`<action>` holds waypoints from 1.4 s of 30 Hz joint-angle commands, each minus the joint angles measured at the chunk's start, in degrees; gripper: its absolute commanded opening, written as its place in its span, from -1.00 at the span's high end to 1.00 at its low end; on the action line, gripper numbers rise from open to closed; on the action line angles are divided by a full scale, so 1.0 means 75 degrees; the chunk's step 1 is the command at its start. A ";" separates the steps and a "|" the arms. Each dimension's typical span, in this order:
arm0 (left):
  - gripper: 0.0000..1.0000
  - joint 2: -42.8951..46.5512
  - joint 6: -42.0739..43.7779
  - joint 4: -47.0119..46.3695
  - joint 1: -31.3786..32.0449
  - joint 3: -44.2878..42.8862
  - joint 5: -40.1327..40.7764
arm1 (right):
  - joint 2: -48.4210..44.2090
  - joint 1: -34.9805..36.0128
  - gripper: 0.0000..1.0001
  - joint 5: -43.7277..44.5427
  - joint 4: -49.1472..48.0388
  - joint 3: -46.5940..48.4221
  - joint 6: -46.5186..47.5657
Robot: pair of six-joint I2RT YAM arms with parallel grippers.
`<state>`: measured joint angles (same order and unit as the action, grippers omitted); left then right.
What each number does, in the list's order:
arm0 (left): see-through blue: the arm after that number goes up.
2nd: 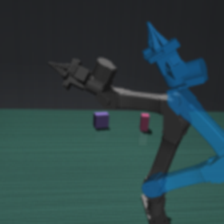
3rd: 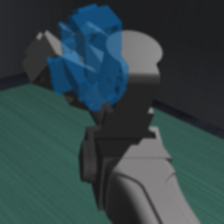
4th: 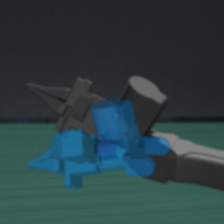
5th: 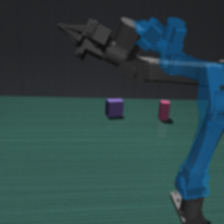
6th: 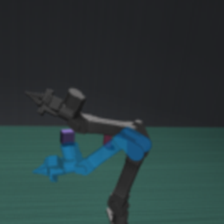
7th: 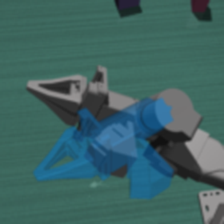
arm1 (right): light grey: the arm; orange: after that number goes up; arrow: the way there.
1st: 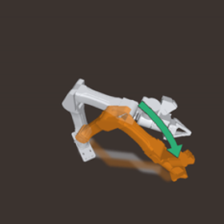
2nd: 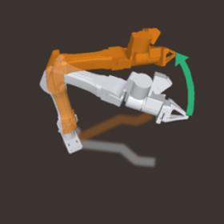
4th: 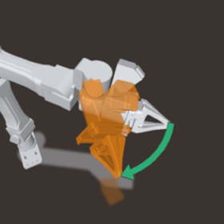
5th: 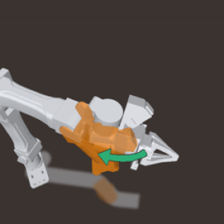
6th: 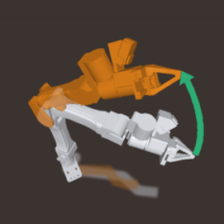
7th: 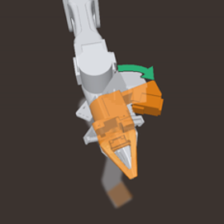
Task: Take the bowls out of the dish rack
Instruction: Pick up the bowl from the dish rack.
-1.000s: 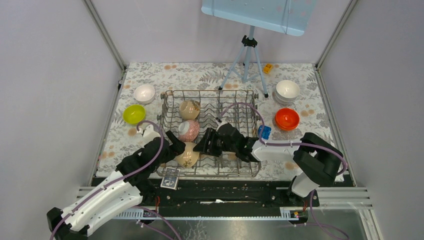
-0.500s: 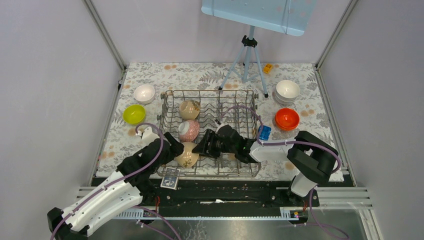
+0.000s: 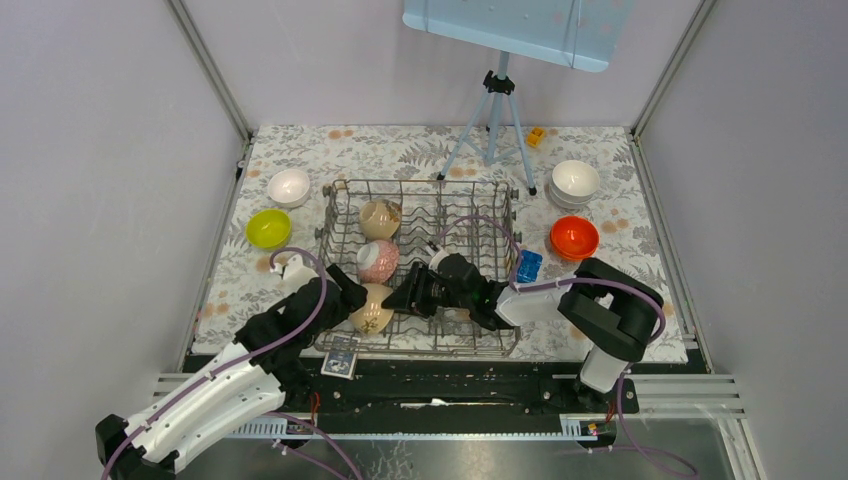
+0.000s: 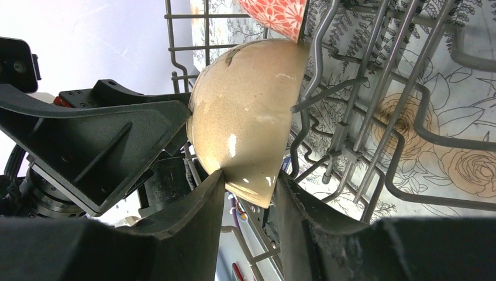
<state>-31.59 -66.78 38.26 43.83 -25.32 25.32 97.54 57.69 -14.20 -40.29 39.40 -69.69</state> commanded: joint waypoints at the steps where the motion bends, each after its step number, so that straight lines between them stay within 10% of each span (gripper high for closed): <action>1: -0.66 -0.0021 -0.0158 0.0047 0.0026 0.0118 0.0102 | 0.0071 0.0077 0.16 -0.0426 -0.1165 0.0032 -0.0181; 42: -0.48 0.0508 -0.0528 0.0586 0.0025 0.0019 0.0436 | 0.1052 0.0077 0.30 -0.0549 -0.2616 0.0490 -0.1141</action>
<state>-28.38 -69.54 40.71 43.81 -25.21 29.23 104.29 57.76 -17.61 -53.93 40.16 -77.12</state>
